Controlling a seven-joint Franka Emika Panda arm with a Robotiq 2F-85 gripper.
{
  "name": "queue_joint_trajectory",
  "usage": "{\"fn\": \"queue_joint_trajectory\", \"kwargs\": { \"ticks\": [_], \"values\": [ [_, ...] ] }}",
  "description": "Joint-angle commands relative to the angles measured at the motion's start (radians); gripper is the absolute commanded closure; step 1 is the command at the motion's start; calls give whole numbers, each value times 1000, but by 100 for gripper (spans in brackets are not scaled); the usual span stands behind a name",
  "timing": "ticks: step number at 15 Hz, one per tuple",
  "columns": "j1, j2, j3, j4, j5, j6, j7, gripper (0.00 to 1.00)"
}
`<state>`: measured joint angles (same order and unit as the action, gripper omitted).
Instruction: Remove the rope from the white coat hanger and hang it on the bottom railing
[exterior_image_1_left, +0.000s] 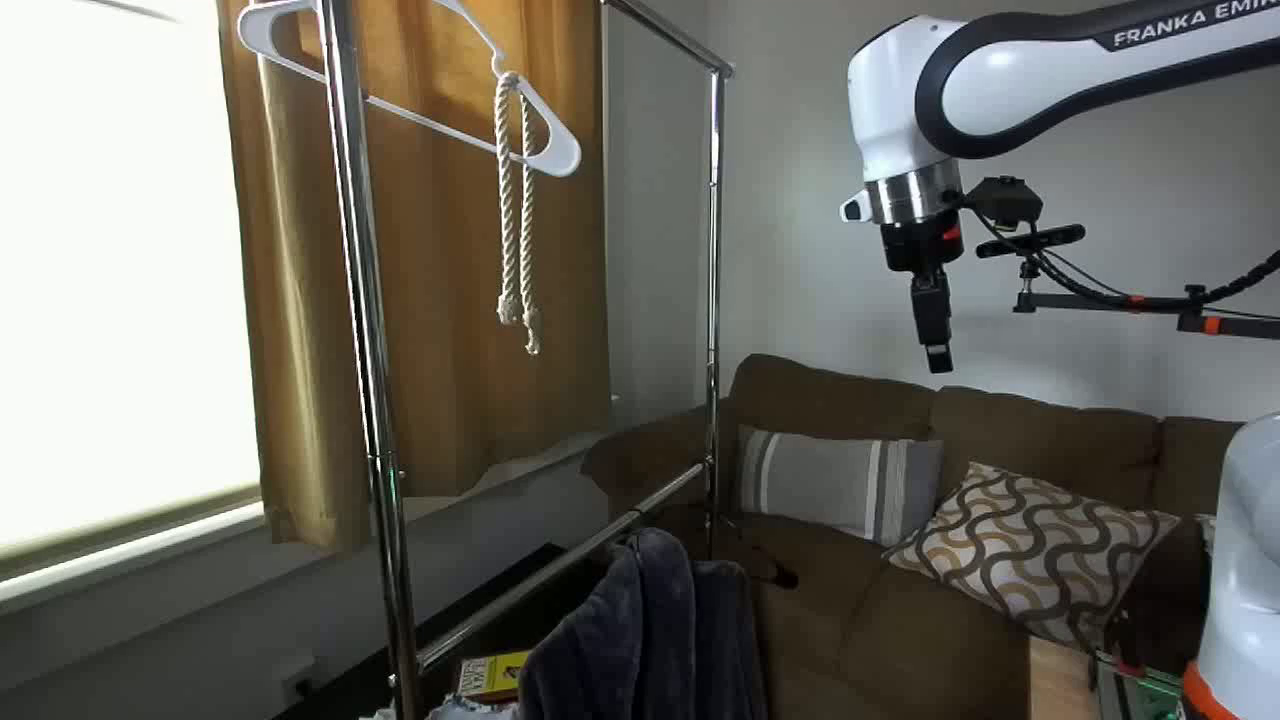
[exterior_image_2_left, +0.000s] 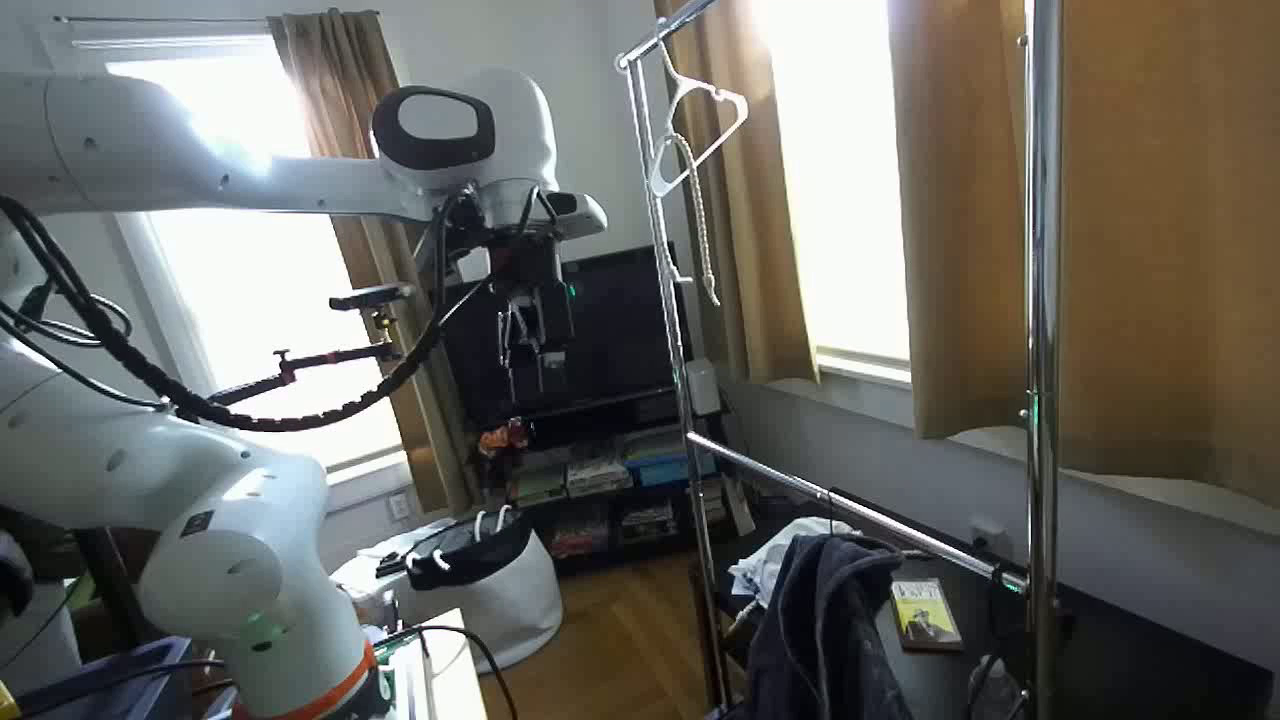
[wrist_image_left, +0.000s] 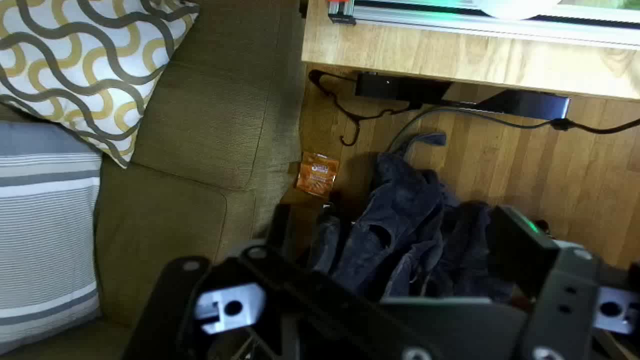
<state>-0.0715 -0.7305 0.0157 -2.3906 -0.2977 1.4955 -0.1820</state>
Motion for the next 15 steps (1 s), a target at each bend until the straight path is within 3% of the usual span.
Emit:
{"fn": "queue_joint_trajectory", "kwargs": {
  "ticks": [1,5,11,15],
  "values": [
    [36,2,-25,4,-13,-9,18,0],
    [42,16,-22,28,-9,10,24,0],
    [75,61,-14,234,-10,191,10,0],
    [129,125,-20,401,18,288,-91,0]
  ]
}}
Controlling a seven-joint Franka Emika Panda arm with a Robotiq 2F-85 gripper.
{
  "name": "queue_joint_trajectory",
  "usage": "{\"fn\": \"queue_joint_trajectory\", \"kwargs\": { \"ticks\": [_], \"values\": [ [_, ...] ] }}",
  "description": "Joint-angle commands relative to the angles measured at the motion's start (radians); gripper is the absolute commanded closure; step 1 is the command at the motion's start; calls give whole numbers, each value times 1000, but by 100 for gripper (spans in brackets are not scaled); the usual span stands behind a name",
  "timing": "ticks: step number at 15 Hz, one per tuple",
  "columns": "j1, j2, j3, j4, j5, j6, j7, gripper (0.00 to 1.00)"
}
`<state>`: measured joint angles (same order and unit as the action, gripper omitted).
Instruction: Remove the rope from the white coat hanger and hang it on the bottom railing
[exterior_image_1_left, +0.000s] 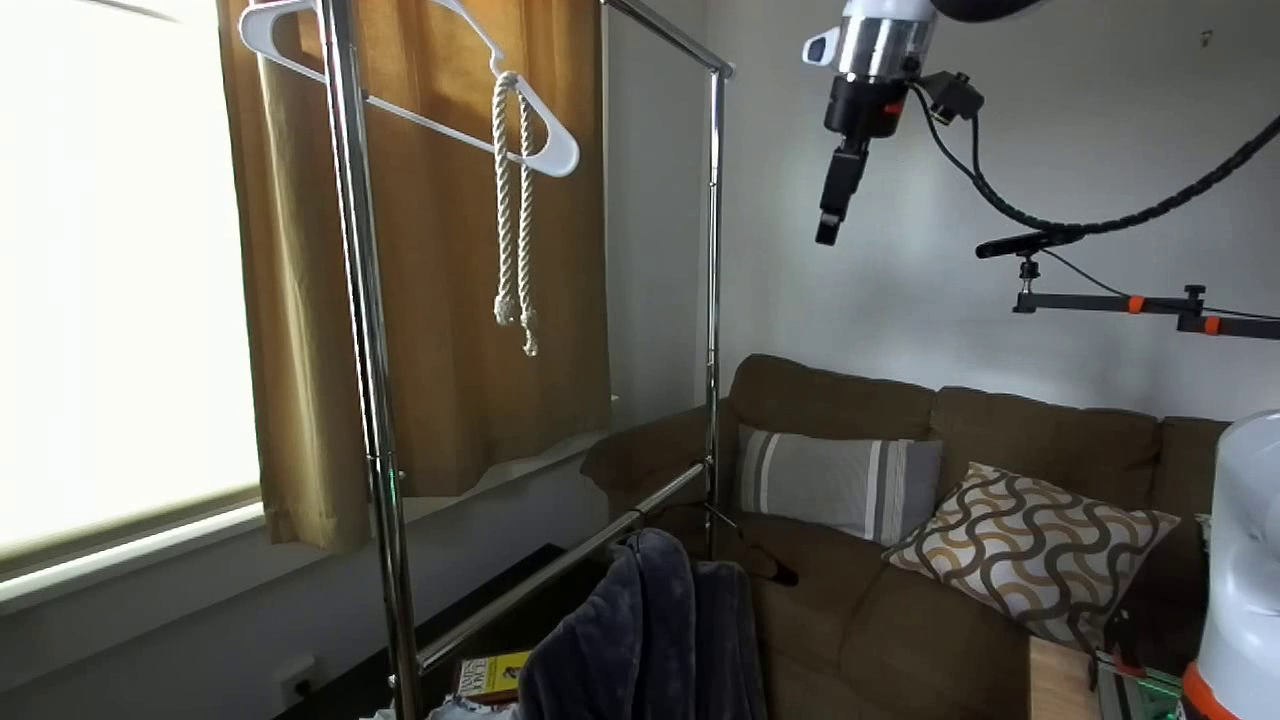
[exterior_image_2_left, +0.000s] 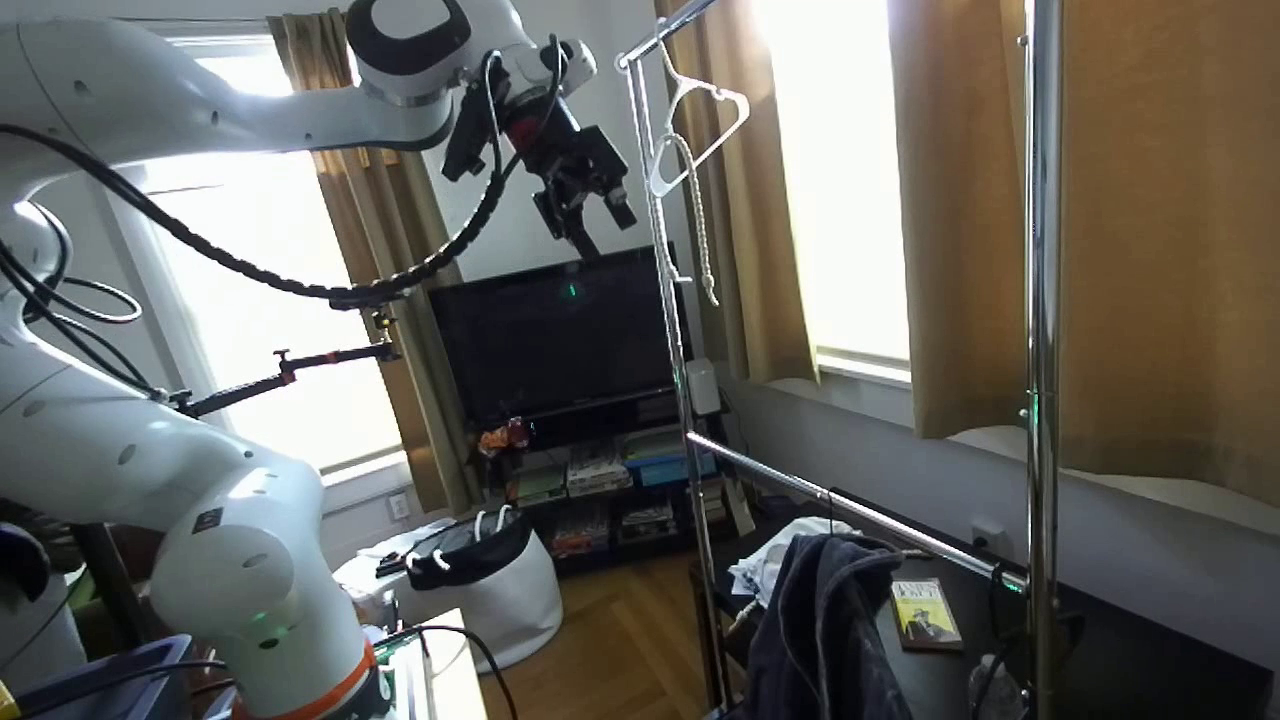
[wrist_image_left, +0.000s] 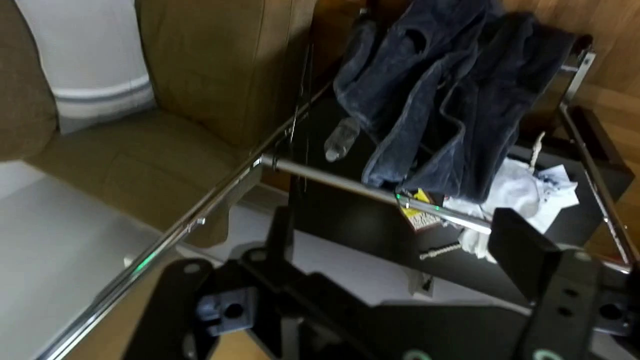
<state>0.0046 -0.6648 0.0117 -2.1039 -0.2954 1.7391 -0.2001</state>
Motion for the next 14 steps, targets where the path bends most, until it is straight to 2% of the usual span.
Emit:
{"fn": "queue_joint_trajectory", "kwargs": {
  "ticks": [1,5,6,7,10,12,14],
  "values": [
    [75,76,-14,167,32,24,-123,0],
    [143,96,-50,252,88,69,-292,0],
    [162,104,-68,265,136,56,-325,0],
    [118,93,-24,242,79,55,-250,0],
    [138,102,-50,262,121,55,-304,0],
    [188,125,-78,299,153,151,-421,0],
    [209,162,-95,363,181,167,-529,0]
  ]
}}
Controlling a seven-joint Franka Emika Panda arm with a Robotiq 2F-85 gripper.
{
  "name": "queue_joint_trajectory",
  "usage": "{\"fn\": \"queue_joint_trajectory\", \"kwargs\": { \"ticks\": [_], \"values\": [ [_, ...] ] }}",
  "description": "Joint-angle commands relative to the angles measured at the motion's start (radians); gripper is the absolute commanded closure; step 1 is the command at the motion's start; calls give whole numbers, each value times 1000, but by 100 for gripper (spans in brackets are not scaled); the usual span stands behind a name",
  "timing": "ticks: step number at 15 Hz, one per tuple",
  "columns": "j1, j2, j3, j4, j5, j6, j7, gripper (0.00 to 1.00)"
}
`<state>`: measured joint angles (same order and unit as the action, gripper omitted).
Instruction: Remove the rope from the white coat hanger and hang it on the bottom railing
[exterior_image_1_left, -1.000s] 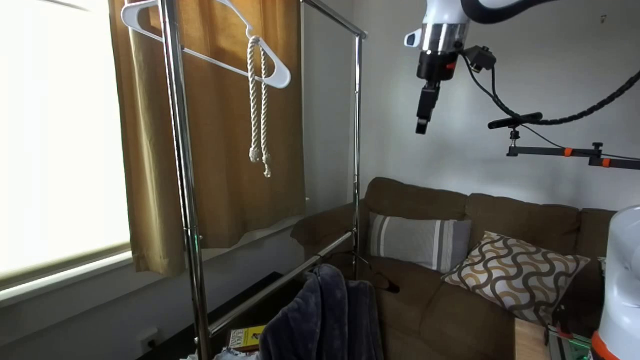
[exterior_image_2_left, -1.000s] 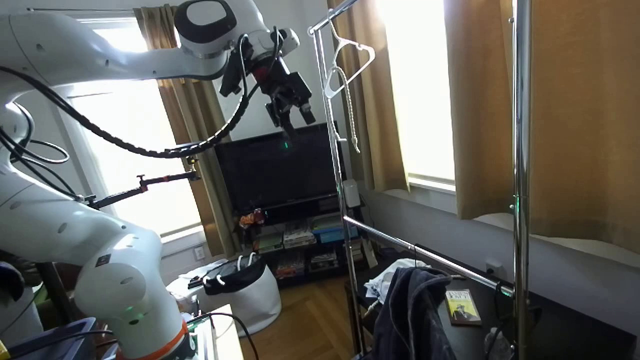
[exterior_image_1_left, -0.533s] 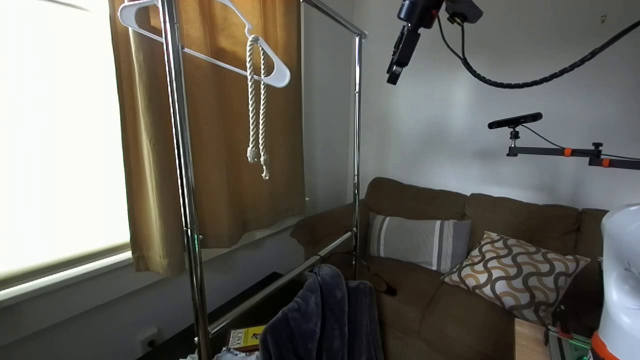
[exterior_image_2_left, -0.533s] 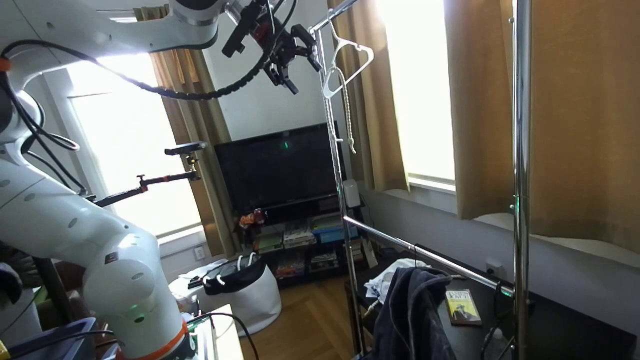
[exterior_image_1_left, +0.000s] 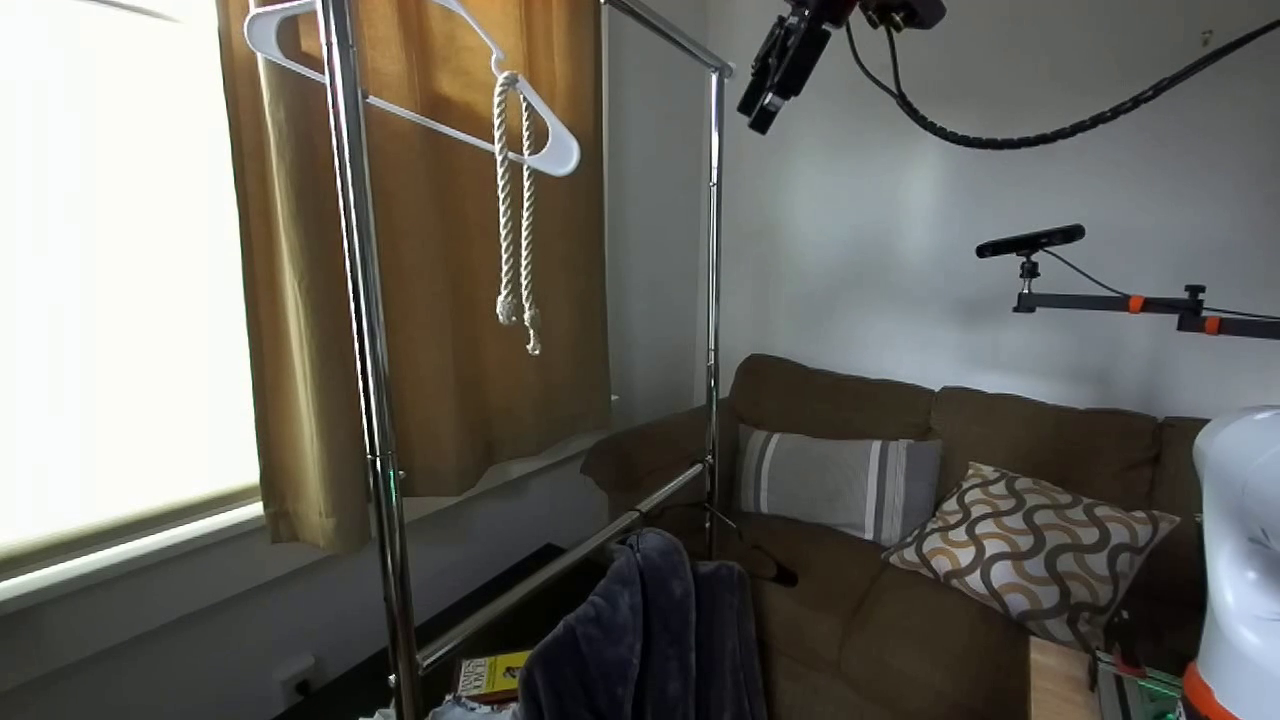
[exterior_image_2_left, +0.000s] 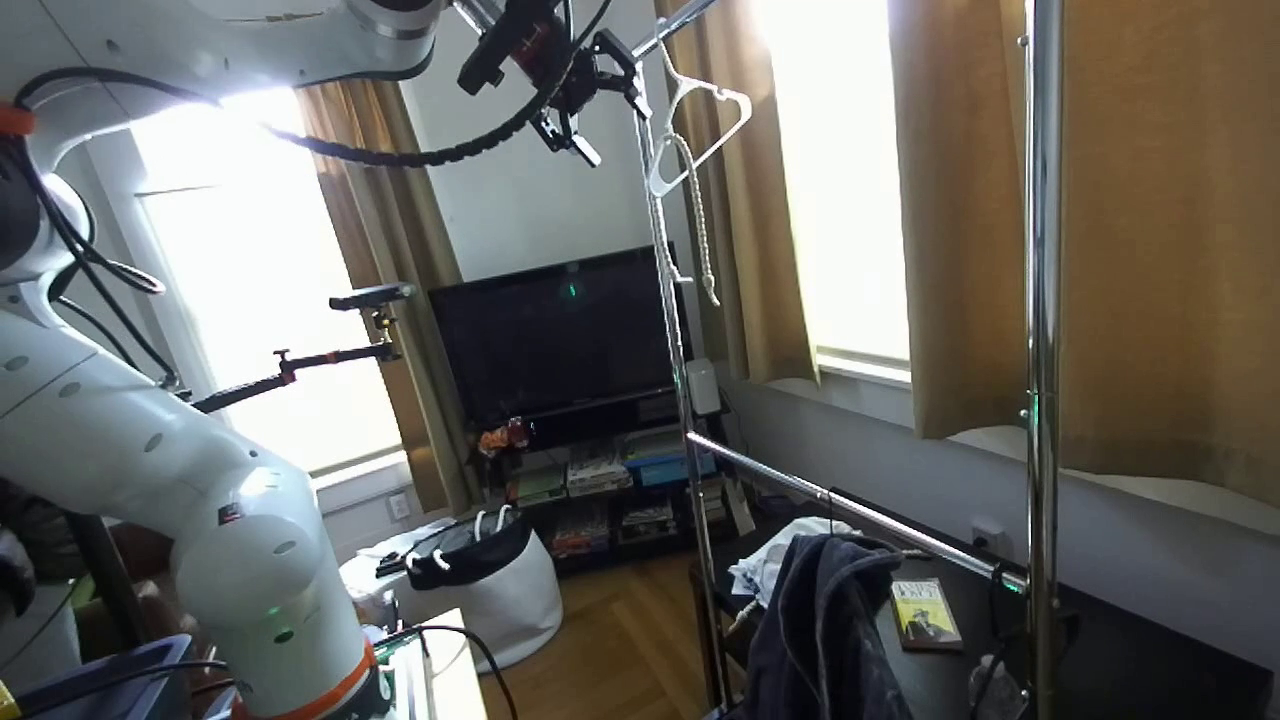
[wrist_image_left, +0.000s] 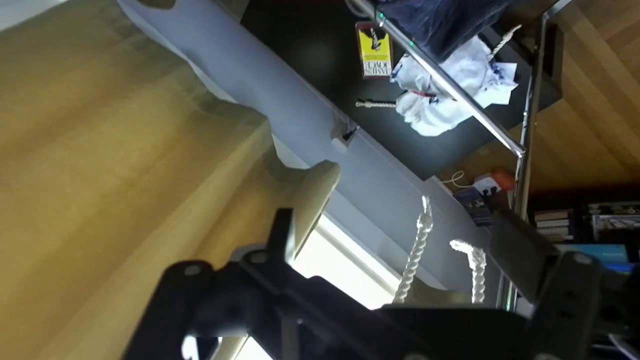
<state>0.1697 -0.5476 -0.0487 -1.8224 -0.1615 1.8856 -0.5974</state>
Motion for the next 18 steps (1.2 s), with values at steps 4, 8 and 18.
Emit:
{"fn": "queue_joint_trajectory", "kwargs": {
  "ticks": [4,8,18],
  "values": [
    [82,164,-78,243,175,58,-349,0],
    [101,310,-78,364,398,65,-502,0],
    [35,407,-8,393,506,52,-705,0]
  ]
}}
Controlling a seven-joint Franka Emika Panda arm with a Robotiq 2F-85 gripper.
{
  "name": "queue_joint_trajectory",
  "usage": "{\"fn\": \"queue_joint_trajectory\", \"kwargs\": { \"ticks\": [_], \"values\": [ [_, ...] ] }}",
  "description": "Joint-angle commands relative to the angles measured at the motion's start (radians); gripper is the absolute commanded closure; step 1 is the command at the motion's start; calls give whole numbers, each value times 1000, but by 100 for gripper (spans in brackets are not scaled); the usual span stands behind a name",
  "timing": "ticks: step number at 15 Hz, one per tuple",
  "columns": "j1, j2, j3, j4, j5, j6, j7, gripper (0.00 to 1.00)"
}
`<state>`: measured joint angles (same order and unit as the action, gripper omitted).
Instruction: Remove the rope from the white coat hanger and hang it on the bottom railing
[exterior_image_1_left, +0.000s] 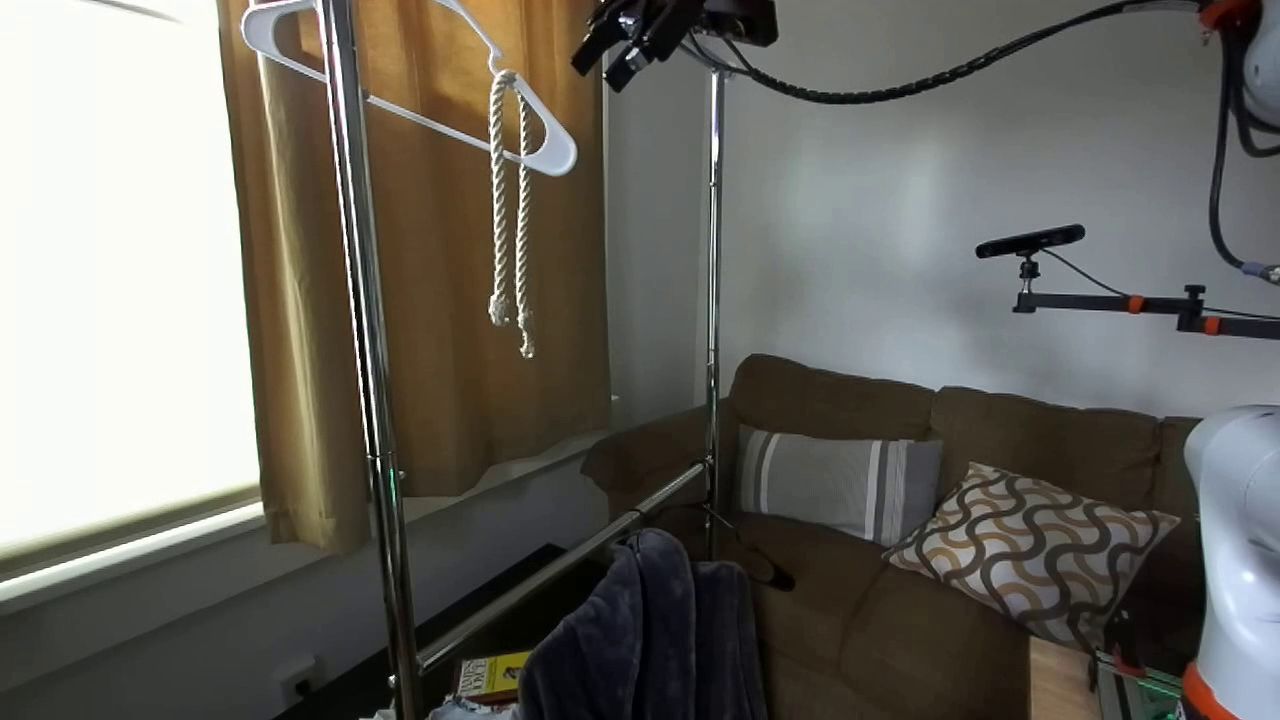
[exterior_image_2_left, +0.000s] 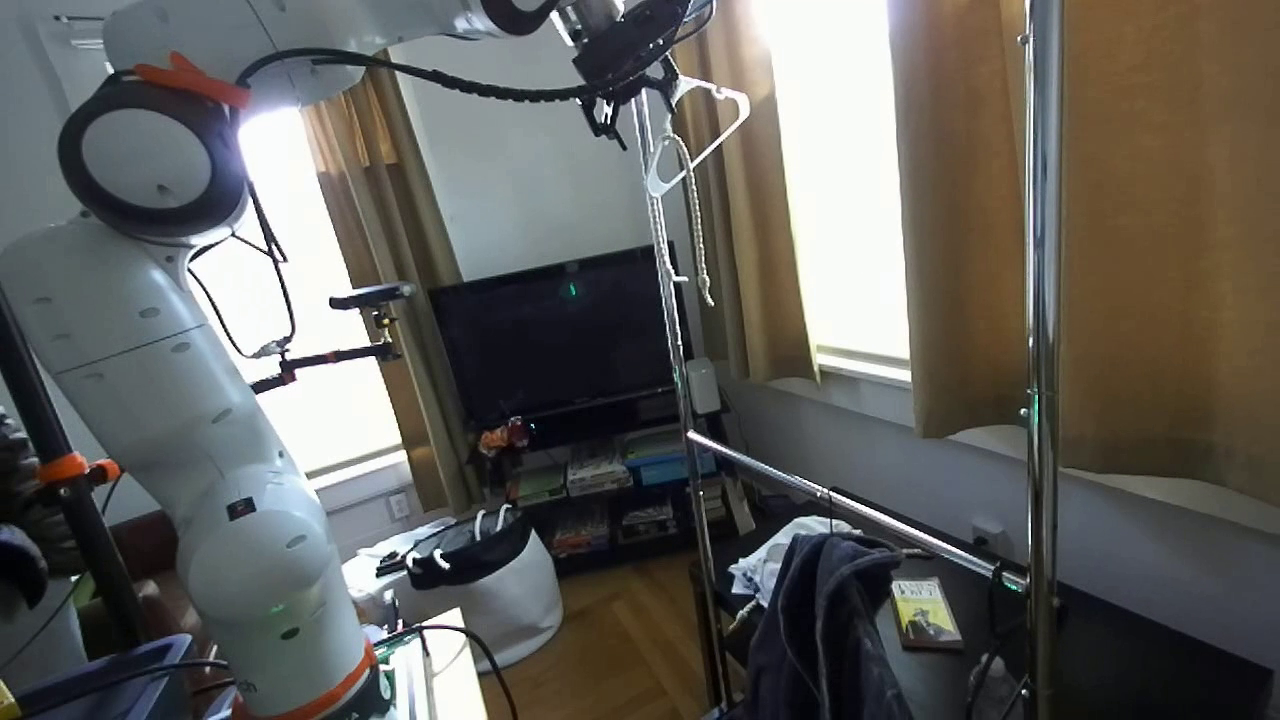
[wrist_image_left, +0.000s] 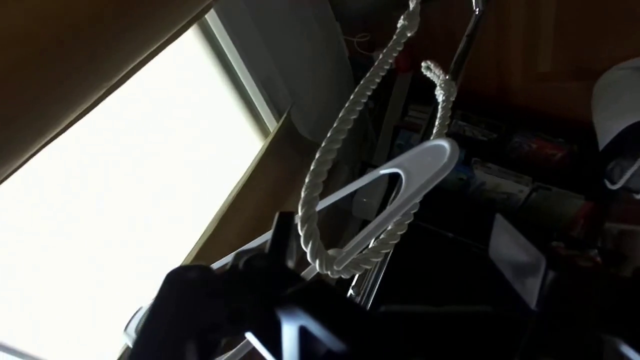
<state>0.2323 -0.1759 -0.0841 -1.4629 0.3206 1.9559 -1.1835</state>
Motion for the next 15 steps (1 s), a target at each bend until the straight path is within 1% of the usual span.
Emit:
{"fn": "queue_joint_trajectory", "kwargs": {
  "ticks": [1,4,5,9,12,13,14,15],
  "values": [
    [-29,56,31,53,32,-33,-164,0],
    [-46,101,50,103,34,-40,-255,0],
    [-16,112,24,116,10,-13,-266,0],
    [-22,160,24,186,-25,49,-297,0],
    [-20,185,22,213,-21,66,-307,0],
    [-19,193,23,218,-21,67,-310,8],
    [-18,200,23,222,-19,64,-314,12],
    [-18,207,23,227,-16,57,-315,22]
  ]
}}
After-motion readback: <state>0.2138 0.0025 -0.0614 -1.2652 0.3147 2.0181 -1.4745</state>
